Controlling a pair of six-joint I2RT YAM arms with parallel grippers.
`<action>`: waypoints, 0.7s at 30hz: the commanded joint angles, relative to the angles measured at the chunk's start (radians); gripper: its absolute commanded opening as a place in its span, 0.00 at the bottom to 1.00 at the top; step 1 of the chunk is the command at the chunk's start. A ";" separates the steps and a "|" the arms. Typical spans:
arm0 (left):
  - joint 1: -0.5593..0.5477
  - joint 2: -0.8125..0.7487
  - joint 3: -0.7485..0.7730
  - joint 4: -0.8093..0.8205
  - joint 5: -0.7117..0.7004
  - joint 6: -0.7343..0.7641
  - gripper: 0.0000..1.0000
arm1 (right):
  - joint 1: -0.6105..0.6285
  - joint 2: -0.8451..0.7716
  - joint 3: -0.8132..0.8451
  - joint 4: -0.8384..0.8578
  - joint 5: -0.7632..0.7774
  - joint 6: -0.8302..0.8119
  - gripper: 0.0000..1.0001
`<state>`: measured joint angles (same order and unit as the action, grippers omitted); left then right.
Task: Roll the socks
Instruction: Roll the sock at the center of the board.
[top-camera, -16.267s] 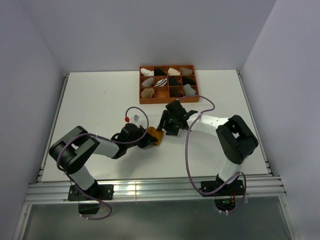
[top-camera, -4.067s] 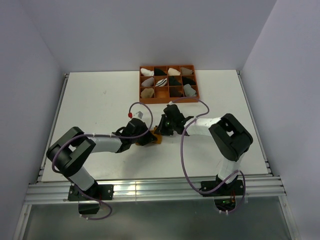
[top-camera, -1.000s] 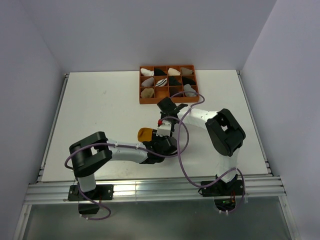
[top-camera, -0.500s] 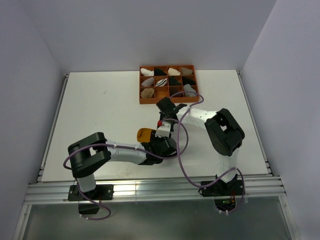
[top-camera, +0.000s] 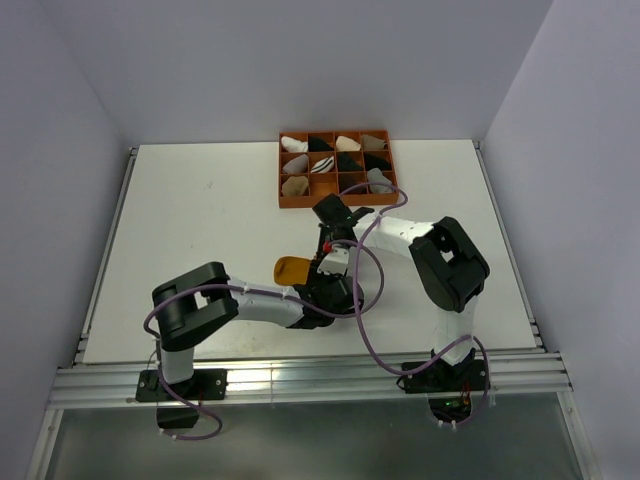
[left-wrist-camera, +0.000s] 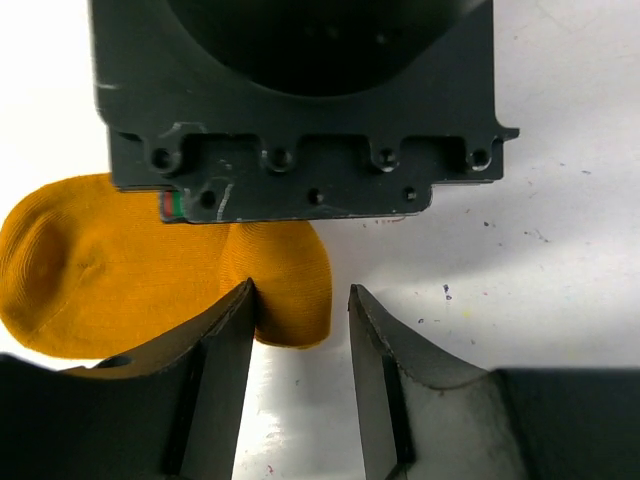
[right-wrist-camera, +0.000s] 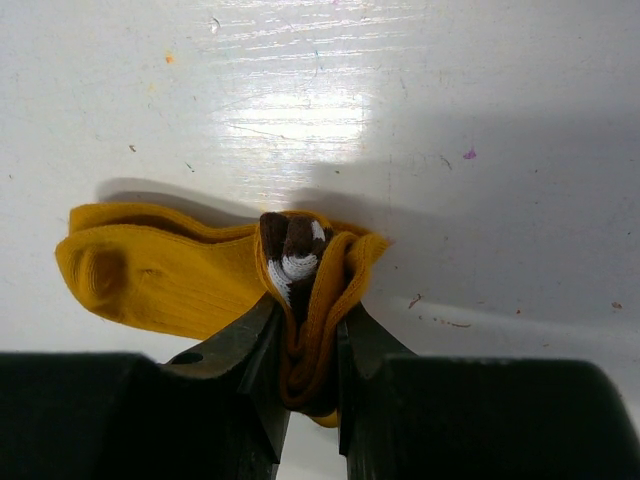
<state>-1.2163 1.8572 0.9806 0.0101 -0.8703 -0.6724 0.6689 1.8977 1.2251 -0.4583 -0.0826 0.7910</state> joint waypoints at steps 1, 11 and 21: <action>0.000 0.037 0.052 -0.039 -0.001 0.013 0.47 | 0.011 0.017 0.025 -0.006 -0.011 0.002 0.00; 0.008 0.143 0.178 -0.268 -0.081 -0.087 0.46 | 0.011 0.001 0.004 0.000 -0.026 -0.006 0.00; 0.027 0.128 0.162 -0.262 -0.032 -0.081 0.10 | 0.011 -0.015 -0.002 0.007 -0.042 -0.013 0.00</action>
<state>-1.2247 1.9743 1.1301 -0.2157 -0.9714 -0.7612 0.6510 1.9007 1.2247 -0.4419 -0.1127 0.7868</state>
